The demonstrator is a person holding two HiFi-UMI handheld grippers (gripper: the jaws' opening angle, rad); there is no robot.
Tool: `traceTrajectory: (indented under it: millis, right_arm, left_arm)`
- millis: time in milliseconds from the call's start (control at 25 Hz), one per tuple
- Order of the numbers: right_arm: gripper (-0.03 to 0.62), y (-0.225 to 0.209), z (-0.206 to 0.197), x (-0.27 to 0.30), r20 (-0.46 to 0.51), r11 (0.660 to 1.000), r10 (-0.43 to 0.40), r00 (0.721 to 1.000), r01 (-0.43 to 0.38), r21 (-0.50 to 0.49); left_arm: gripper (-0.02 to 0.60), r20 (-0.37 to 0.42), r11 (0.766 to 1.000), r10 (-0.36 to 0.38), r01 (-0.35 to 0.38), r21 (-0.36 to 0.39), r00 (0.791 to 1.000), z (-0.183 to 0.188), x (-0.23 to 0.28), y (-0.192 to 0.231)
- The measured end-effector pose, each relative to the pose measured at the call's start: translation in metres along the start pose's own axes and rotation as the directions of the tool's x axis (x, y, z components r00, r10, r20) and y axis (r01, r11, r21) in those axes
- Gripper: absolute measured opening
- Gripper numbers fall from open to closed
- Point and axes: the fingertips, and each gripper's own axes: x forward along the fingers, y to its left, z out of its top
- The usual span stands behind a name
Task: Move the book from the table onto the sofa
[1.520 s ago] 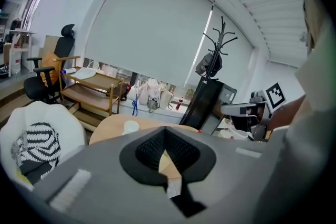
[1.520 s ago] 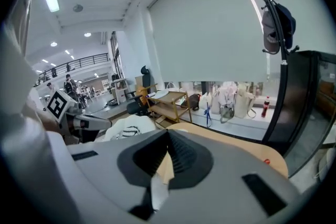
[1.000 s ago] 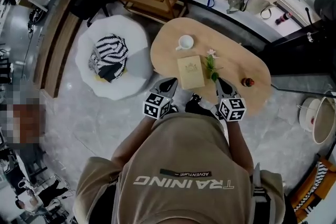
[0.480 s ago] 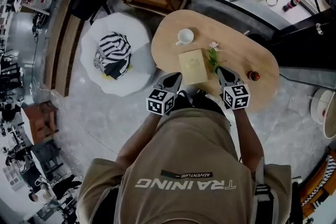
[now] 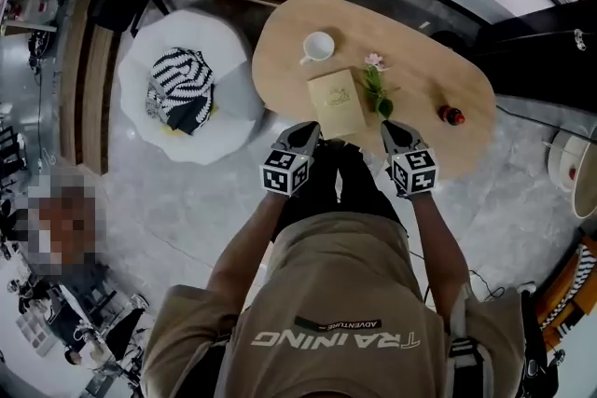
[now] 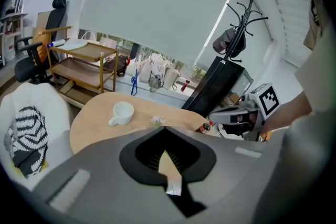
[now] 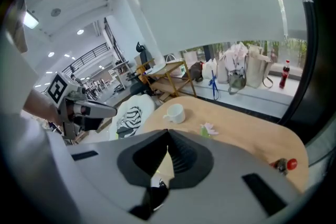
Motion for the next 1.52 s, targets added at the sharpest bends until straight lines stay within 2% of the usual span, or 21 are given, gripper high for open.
traceTrajectory:
  millis: [160,400,480,600,680,760,880,960,1080,1320,1520]
  right_arm:
    - [-0.002,-0.008,-0.035,0.031,-0.072,0.999,-0.019,0.997,0.021,0.024]
    - [0.005,-0.022,-0.066,0.102,-0.145,0.999,0.027,0.989,-0.021,0.037]
    - [0.121,-0.026,-0.079,0.121,-0.18,0.998,0.051,0.982,-0.047,0.029]
    - [0.126,-0.031,-0.103,0.146,-0.24,0.995,0.094,0.966,-0.082,0.057]
    - [0.134,-0.034,-0.118,0.161,-0.279,0.992,0.111,0.954,-0.09,0.087]
    - [0.171,-0.038,-0.133,0.172,-0.313,0.991,0.109,0.944,-0.078,0.108]
    - [0.203,-0.043,-0.15,0.181,-0.33,0.981,0.126,0.935,-0.069,0.181]
    - [0.215,-0.044,-0.16,0.185,-0.341,0.972,0.157,0.927,-0.084,0.219]
    - [0.224,-0.047,-0.171,0.192,-0.362,0.969,0.188,0.913,-0.112,0.221]
    - [0.224,-0.044,-0.18,0.203,-0.394,0.956,0.264,0.88,-0.183,0.231]
    - [0.224,-0.044,-0.179,0.215,-0.372,0.944,0.292,0.881,-0.204,0.257]
  left_arm:
    - [-0.008,-0.062,0.999,-0.009,0.006,-0.037,0.998,-0.047,0.023,0.017]
    - [-0.001,-0.156,0.996,-0.005,-0.008,-0.085,0.988,-0.103,0.076,0.058]
    - [0.05,-0.201,0.998,-0.011,-0.002,-0.065,0.98,-0.12,0.092,0.064]
    - [0.088,-0.245,0.997,-0.006,-0.015,-0.082,0.97,-0.143,0.112,0.077]
    - [0.124,-0.266,0.989,-0.013,-0.026,-0.143,0.964,-0.157,0.121,0.088]
    - [0.173,-0.286,0.977,-0.038,-0.025,-0.214,0.958,-0.171,0.128,0.096]
    - [0.208,-0.287,0.947,-0.077,-0.019,-0.32,0.955,-0.186,0.137,0.104]
    - [0.216,-0.273,0.932,-0.109,0.003,-0.363,0.956,-0.19,0.142,0.104]
    - [0.221,-0.259,0.923,-0.124,0.015,-0.385,0.958,-0.193,0.15,0.108]
    - [0.222,-0.27,0.897,-0.162,0.028,-0.441,0.949,-0.206,0.162,0.112]
    - [0.225,-0.241,0.876,-0.209,0.072,-0.476,0.948,-0.208,0.173,0.109]
